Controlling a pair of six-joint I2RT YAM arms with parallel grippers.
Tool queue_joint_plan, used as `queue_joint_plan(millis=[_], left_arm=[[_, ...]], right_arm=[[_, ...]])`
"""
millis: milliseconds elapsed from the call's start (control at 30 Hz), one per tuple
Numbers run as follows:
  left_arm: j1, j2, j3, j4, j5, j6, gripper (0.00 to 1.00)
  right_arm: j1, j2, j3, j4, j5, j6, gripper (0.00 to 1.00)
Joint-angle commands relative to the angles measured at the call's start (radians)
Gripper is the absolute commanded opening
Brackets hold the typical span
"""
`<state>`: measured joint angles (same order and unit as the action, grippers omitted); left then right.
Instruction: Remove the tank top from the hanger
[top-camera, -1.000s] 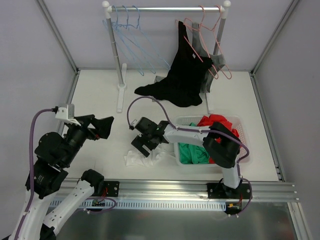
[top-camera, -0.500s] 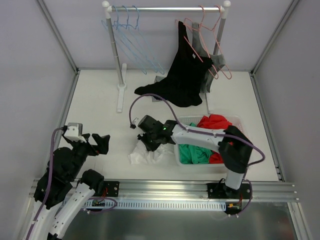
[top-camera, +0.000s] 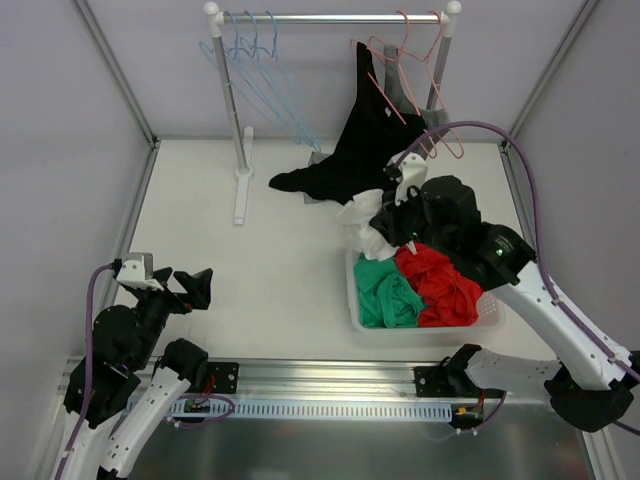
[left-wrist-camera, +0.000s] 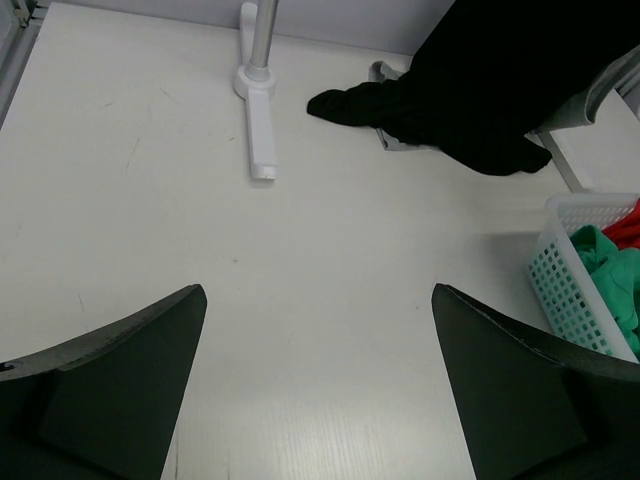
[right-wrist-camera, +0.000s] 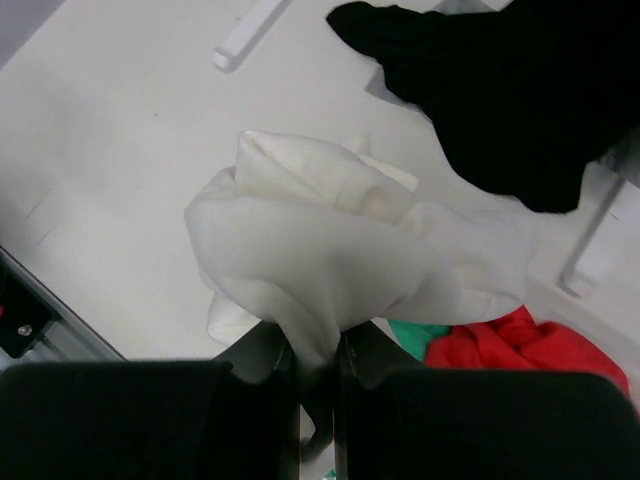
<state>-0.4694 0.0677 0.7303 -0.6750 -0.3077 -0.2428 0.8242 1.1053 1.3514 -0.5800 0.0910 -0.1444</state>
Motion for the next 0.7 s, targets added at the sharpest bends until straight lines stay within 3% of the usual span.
queue_joint_plan(millis=[0,200,500,667], left_arm=[[0.008,-0.005,-0.005,0.031,-0.018,0.008,0.98],[0.008,-0.009,-0.008,0.031,-0.021,0.007,0.99],[0.008,0.001,-0.009,0.031,-0.014,0.007,0.99],[0.008,-0.002,-0.009,0.031,-0.022,0.004,0.99]], right_arm=[[-0.072,-0.050,-0.024,-0.129,-0.002,-0.041,0.00],[-0.181,-0.108,-0.138,-0.130,0.004,-0.041,0.00],[-0.246,-0.101,-0.310,-0.017,-0.215,0.020,0.00],[-0.277,-0.082,-0.504,0.133,-0.272,0.117,0.00]])
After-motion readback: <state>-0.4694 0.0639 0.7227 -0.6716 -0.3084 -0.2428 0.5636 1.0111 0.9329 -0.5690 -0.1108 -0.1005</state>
